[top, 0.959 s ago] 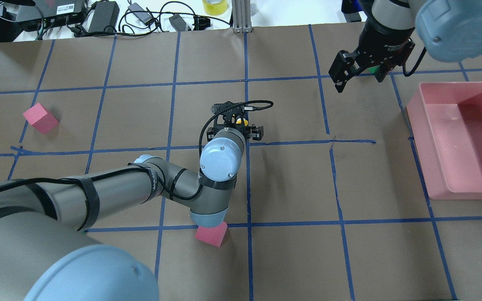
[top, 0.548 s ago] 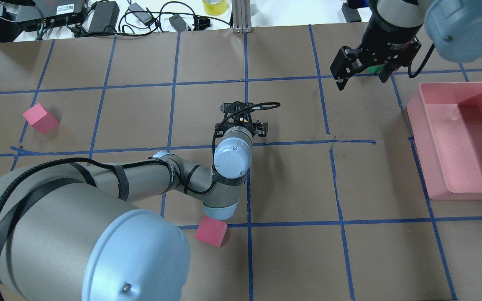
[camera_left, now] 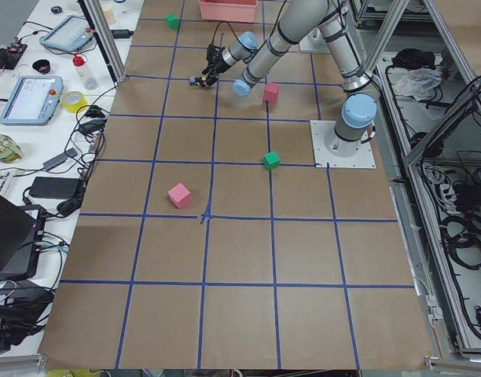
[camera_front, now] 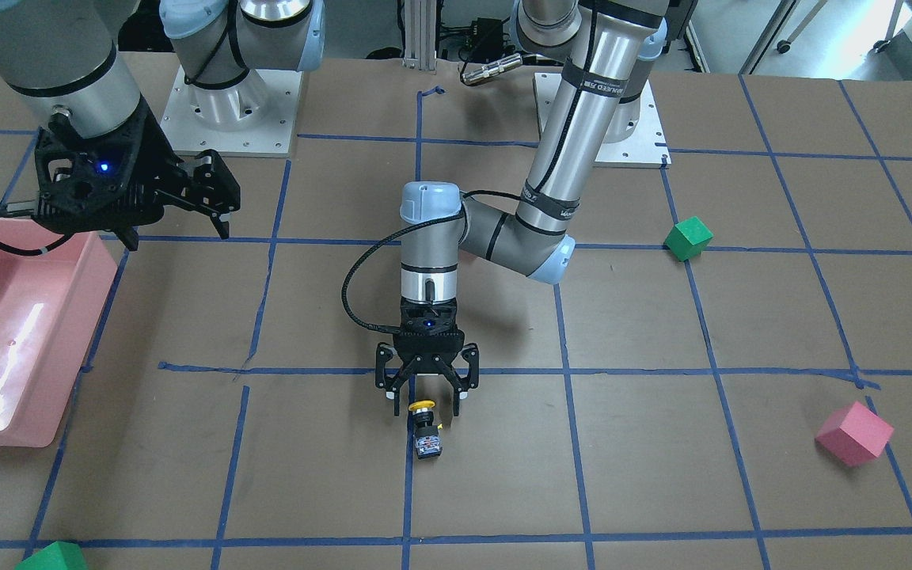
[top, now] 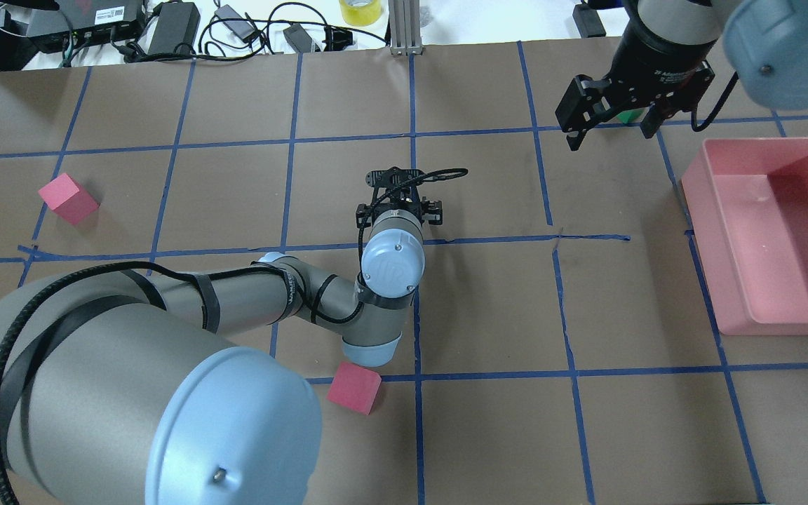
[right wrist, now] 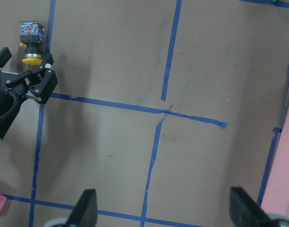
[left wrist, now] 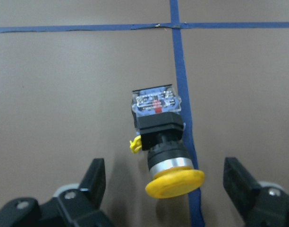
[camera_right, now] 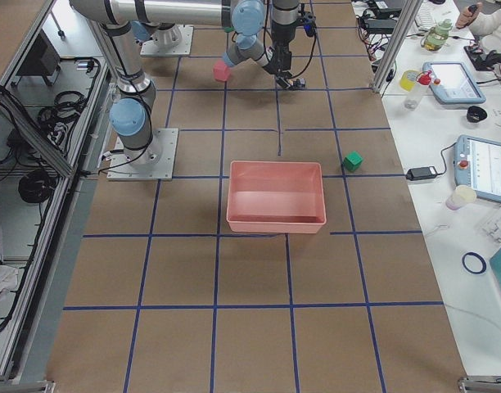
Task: Align button upright
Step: 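Lower the left gripper and grasp the button by its black body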
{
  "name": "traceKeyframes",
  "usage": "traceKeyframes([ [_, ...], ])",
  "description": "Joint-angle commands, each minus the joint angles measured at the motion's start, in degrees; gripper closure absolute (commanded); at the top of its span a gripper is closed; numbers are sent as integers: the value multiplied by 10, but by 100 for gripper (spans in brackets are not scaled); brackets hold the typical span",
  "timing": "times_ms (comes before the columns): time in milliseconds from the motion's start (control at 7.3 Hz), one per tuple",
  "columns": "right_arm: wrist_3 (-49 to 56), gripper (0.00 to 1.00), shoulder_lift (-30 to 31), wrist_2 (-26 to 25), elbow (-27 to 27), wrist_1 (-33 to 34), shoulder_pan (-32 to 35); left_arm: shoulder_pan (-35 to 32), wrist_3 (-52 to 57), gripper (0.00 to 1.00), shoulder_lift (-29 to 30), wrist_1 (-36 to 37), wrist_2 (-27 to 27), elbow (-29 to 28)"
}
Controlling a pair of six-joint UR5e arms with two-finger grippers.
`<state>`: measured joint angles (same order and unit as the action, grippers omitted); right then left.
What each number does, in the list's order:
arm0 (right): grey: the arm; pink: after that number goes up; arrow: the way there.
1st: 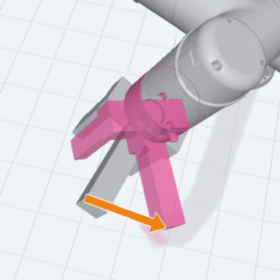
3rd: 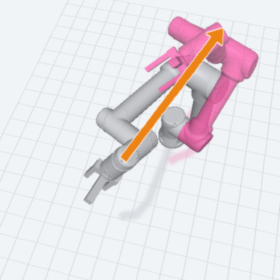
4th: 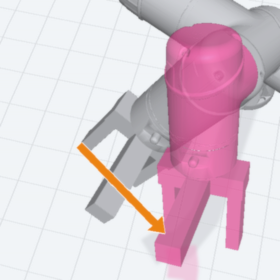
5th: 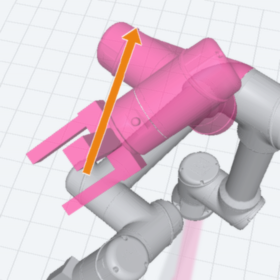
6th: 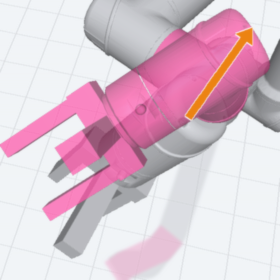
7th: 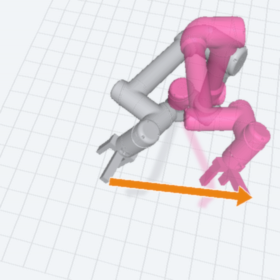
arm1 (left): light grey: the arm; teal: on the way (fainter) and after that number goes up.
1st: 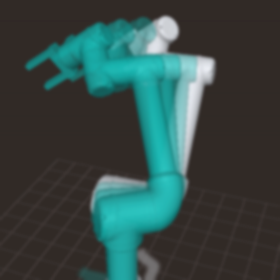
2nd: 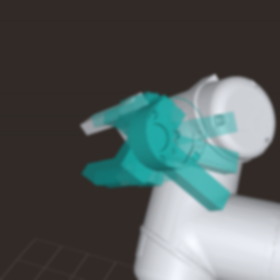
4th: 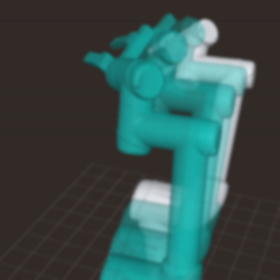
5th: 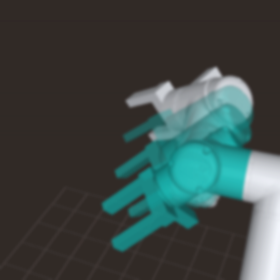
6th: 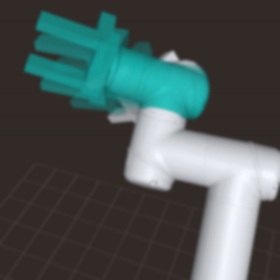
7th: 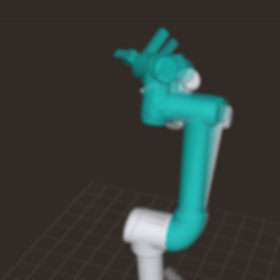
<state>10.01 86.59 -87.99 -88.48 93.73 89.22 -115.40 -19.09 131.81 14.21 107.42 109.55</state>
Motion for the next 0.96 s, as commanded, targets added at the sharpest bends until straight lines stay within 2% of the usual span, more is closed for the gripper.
traceKeyframes([
  [0, -16, 0, 1, -1, 1, 0, 1, 0, 0, 37, 3, 0, 0, 0],
  [274, -37, 0, 1, 2, 1, 0, 2, 0, 0, 64, 2, -1, 0, 0],
  [411, -37, 0, 1, -1, 1, 0, 1, 0, 0, 71, 2, -1, 0, 0],
  [685, -37, 0, 4, -3, 6, 1, 0, 0, 10, 92, -17, -15, -5, -2],
  [822, -38, 0, 6, -5, 3, 0, 1, 0, 10, 99, -37, -46, -8, -5],
])
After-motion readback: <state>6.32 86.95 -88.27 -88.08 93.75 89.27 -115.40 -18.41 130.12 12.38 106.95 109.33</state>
